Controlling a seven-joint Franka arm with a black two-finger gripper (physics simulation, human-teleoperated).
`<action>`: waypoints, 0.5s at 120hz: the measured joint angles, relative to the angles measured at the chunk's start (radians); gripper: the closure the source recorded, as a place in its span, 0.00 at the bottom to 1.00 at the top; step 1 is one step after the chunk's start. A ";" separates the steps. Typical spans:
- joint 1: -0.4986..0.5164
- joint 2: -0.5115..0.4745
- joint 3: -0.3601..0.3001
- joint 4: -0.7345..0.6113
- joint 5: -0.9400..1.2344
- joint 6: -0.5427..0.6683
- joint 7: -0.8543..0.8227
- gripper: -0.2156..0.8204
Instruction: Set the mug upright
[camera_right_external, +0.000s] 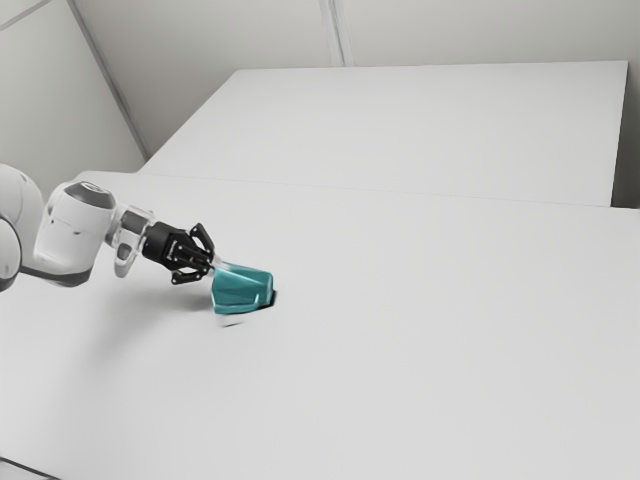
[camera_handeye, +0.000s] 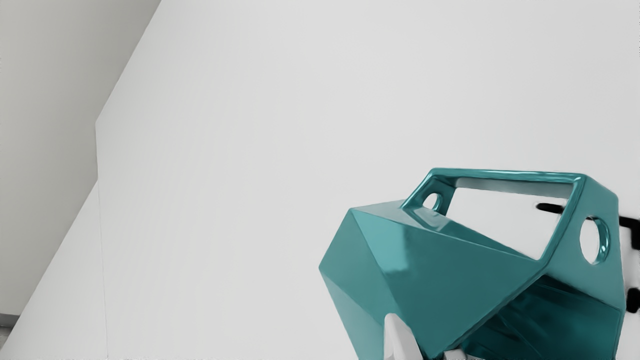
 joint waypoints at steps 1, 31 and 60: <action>0.001 -0.001 0.000 0.000 -0.001 0.000 0.000 0.96; 0.002 -0.049 -0.004 -0.010 -0.020 -0.008 0.000 0.97; -0.019 -0.146 -0.026 -0.010 -0.012 -0.011 0.000 0.97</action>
